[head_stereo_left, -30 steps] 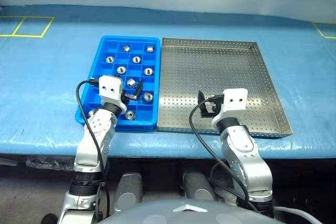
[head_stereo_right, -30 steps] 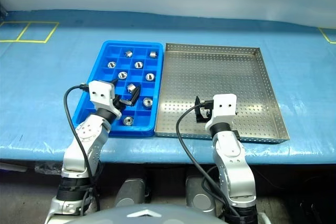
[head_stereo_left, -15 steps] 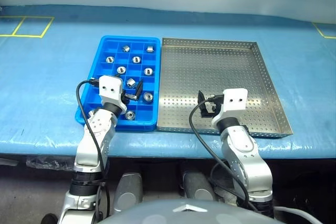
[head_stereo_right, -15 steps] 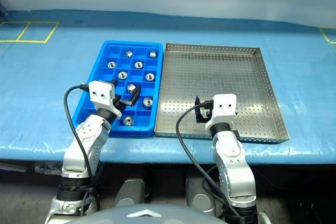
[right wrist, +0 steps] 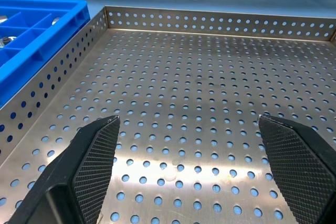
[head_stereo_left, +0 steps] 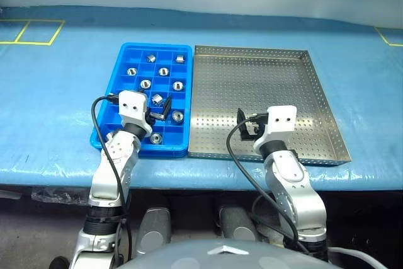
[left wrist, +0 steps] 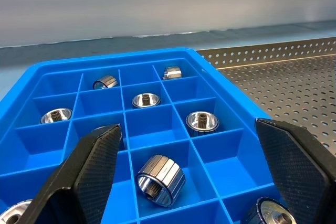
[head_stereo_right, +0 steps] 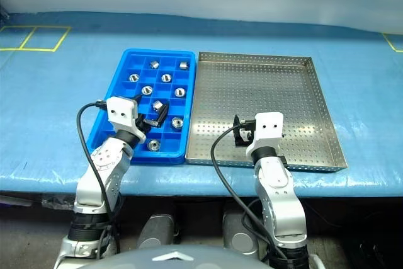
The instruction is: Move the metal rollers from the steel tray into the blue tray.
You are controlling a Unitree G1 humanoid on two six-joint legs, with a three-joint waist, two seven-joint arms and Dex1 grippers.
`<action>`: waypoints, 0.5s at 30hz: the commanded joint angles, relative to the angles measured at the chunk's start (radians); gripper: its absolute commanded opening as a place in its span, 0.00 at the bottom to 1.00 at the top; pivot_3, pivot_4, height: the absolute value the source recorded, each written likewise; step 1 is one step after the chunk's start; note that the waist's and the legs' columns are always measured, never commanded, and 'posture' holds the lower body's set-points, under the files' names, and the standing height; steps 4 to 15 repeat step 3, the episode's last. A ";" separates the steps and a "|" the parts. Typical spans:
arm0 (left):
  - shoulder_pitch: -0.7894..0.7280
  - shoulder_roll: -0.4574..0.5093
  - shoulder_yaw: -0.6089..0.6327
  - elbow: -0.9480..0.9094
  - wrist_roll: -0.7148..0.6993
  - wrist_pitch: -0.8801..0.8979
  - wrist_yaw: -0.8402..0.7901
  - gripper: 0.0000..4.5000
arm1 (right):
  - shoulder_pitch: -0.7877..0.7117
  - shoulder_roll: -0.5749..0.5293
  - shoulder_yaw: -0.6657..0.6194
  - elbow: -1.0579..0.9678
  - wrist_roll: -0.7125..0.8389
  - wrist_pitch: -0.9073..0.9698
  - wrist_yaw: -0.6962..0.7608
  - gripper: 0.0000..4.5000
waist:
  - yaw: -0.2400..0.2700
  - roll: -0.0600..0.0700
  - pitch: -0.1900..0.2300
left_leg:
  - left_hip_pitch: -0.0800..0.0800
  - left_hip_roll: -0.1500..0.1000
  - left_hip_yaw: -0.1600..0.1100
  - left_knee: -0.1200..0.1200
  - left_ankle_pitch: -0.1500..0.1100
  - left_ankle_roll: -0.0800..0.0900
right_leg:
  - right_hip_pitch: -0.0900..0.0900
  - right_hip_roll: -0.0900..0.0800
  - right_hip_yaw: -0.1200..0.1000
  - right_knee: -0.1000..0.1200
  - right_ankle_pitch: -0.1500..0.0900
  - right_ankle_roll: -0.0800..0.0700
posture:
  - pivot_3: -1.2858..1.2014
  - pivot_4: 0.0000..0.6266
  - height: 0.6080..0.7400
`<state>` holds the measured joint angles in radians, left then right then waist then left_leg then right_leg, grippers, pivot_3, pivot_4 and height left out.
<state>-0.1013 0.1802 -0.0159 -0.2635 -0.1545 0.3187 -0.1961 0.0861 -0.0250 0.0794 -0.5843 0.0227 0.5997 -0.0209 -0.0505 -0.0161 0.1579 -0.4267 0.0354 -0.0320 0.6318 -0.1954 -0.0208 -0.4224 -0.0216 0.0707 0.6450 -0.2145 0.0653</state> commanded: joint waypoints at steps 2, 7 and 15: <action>-0.023 -0.004 0.000 -0.018 0.012 -0.018 0.004 1.00 | -0.018 0.003 -0.001 -0.011 -0.002 -0.020 0.001 0.99 | 0.000 0.000 0.000 | 0.000 0.000 0.000 0.000 0.000 0.000 | 0.000 0.000 0.000 0.000 0.000 0.000 | 0.51 0.24 1.00; -0.024 -0.004 0.000 -0.018 0.012 -0.018 0.003 1.00 | -0.019 0.003 0.000 -0.010 -0.002 -0.020 0.001 0.99 | 0.000 0.000 0.000 | 0.000 0.000 0.000 0.000 0.000 0.000 | 0.000 0.000 0.000 0.000 0.000 0.000 | 0.51 0.24 1.00; -0.024 -0.004 0.000 -0.018 0.012 -0.018 0.003 1.00 | -0.019 0.003 0.000 -0.010 -0.002 -0.020 0.001 0.99 | 0.000 0.000 0.000 | 0.000 0.000 0.000 0.000 0.000 0.000 | 0.000 0.000 0.000 0.000 0.000 0.000 | 0.51 0.24 1.00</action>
